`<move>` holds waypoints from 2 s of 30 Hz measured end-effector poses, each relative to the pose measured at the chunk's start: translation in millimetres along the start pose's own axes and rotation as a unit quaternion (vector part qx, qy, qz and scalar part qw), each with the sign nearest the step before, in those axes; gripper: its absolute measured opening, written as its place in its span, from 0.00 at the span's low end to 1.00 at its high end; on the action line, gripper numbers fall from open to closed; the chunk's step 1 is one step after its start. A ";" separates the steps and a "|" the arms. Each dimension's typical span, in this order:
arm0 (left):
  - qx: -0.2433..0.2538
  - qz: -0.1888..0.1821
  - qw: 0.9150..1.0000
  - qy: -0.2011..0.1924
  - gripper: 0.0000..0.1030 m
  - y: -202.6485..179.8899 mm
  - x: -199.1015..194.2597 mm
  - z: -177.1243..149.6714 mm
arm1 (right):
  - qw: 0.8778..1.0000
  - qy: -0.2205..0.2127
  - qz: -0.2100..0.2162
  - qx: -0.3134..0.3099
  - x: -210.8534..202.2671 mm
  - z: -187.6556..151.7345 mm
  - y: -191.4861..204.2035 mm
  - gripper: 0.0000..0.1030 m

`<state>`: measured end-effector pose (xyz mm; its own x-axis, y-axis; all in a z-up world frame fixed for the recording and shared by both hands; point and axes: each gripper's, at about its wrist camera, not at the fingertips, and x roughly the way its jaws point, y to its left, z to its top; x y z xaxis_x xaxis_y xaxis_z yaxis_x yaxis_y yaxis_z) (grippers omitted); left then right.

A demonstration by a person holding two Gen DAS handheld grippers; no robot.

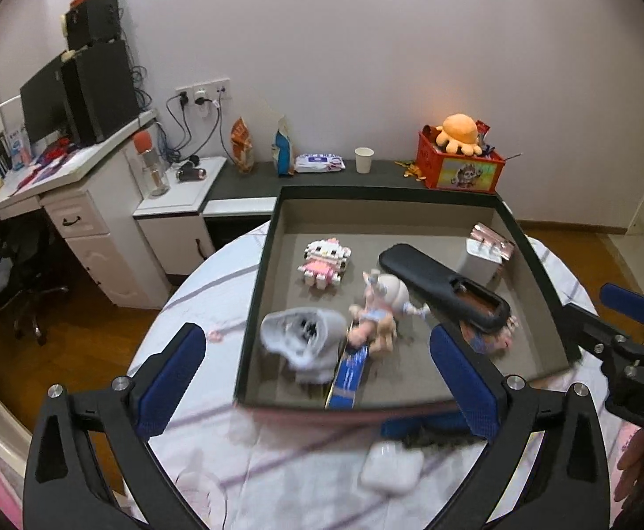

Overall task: Organize rigid objects
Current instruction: 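Withdraw both tools from the tray toward the earbuds case and highlighter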

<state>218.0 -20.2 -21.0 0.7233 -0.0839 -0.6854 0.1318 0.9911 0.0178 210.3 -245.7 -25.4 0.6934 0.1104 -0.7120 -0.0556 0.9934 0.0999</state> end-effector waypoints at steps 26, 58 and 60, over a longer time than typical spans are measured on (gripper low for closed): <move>-0.042 0.013 0.999 0.025 1.00 12.5 -90.4 -100.6 | 0.999 0.027 0.009 0.041 -82.1 -125.9 -5.5 0.78; -0.015 -0.018 0.998 0.062 1.00 -1.0 -42.3 -116.0 | 0.998 0.055 -0.006 0.041 -58.3 -122.9 -4.3 0.78; -0.001 -0.022 0.998 0.066 1.00 -9.4 -30.7 -114.0 | 0.997 0.061 -0.012 0.042 -51.9 -121.4 -4.3 0.78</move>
<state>117.3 -15.2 -83.1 0.6214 -0.1124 -0.7754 0.1596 0.9871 -0.0151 87.3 -252.1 -73.3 0.6008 0.0954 -0.7937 0.0230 0.9904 0.1364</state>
